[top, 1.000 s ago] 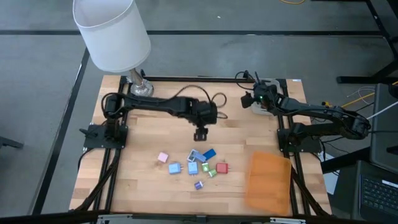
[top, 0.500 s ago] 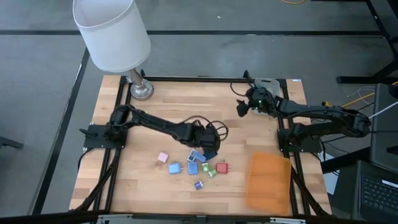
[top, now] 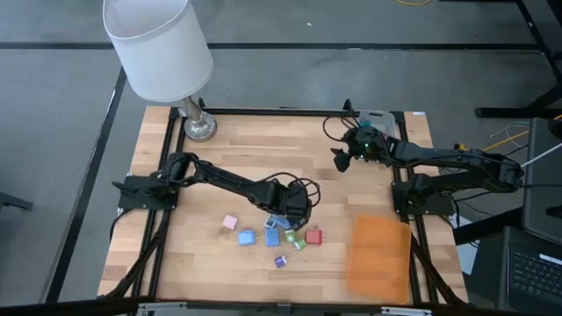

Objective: Pick & Place Office items
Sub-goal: Put the blue digital clock into the gray bin

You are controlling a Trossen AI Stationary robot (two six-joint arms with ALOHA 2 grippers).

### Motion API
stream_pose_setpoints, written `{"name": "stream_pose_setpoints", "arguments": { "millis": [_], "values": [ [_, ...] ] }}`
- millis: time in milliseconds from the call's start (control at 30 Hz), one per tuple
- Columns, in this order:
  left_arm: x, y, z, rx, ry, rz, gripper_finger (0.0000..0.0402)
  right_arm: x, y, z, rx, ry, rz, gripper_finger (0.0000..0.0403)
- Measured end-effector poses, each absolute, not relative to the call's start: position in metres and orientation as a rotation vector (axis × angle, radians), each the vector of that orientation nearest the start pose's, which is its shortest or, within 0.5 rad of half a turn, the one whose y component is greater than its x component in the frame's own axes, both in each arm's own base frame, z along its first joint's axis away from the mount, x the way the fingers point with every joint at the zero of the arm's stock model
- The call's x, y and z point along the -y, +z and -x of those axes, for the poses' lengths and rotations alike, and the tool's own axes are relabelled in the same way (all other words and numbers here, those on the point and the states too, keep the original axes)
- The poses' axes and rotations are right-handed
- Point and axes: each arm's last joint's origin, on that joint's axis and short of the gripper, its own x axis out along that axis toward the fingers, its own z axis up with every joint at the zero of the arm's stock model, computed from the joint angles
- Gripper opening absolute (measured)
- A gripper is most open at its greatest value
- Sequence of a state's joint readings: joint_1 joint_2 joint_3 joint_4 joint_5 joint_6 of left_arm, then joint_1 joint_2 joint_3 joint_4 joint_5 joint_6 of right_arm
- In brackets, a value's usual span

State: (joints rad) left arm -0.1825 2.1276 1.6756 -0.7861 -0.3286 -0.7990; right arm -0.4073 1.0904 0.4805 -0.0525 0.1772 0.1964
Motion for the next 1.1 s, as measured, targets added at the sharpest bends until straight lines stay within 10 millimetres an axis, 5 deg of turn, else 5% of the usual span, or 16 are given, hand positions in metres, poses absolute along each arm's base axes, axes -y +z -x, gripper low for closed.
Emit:
{"name": "stream_pose_setpoints", "arguments": {
  "millis": [567, 1100],
  "values": [
    [0.086, 0.173, -0.439, -1.07, 0.499, 0.406, 0.0255, 0.088, 0.188, -0.19, -0.619, -0.6, -0.217, 0.0274],
    [0.09, 0.128, -0.447, -1.156, 0.473, 0.344, 0.0255, 0.087, 0.187, -0.19, -0.622, -0.609, -0.235, 0.0274]
  ]
}}
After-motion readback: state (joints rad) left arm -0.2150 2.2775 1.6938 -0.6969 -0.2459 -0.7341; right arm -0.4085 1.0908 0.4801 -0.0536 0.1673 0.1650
